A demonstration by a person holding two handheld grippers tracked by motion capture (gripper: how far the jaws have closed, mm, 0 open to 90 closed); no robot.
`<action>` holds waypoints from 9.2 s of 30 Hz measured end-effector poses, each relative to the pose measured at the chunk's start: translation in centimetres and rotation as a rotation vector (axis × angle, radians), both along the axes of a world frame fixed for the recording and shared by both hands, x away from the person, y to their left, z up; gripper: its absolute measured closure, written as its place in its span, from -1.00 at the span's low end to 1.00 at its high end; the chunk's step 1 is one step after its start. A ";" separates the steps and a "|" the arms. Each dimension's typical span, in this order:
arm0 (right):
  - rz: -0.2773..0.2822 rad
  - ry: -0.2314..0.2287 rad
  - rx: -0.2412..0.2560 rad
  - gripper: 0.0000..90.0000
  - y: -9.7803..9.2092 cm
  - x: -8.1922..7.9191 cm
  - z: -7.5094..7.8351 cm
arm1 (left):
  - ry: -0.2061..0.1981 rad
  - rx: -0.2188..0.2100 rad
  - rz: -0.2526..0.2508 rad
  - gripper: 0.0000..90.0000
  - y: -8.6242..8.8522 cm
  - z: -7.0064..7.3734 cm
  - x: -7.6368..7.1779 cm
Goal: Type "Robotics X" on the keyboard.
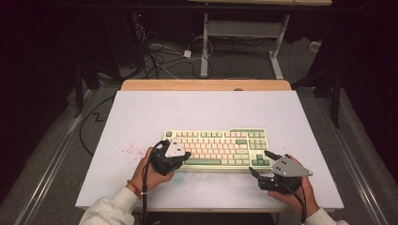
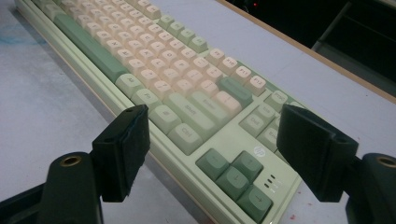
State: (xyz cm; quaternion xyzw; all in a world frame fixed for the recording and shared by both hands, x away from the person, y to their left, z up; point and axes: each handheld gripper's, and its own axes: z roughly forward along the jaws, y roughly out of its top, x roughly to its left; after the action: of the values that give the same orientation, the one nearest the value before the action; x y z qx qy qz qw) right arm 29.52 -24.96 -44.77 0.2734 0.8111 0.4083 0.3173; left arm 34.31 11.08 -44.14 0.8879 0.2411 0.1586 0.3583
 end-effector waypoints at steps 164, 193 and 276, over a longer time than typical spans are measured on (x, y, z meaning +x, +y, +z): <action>0.150 0.122 -0.032 0.51 8.7 7.6 1.6 | -0.124 0.076 0.139 -0.56 6.6 -2.8 -3.6; 0.055 -0.015 0.005 -0.39 2.5 1.5 1.2 | -0.083 0.012 0.118 0.04 6.5 -1.8 -3.6; 0.045 0.021 -0.085 -0.39 0.8 -0.2 -0.8 | -0.053 0.047 0.062 0.22 -2.8 1.4 4.4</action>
State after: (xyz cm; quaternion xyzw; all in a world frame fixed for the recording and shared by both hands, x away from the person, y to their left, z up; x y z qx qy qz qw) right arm 29.36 -24.17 -45.53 0.2458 0.8369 0.3777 0.3106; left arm 38.76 8.25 -42.72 0.8837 0.2551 0.1988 0.3385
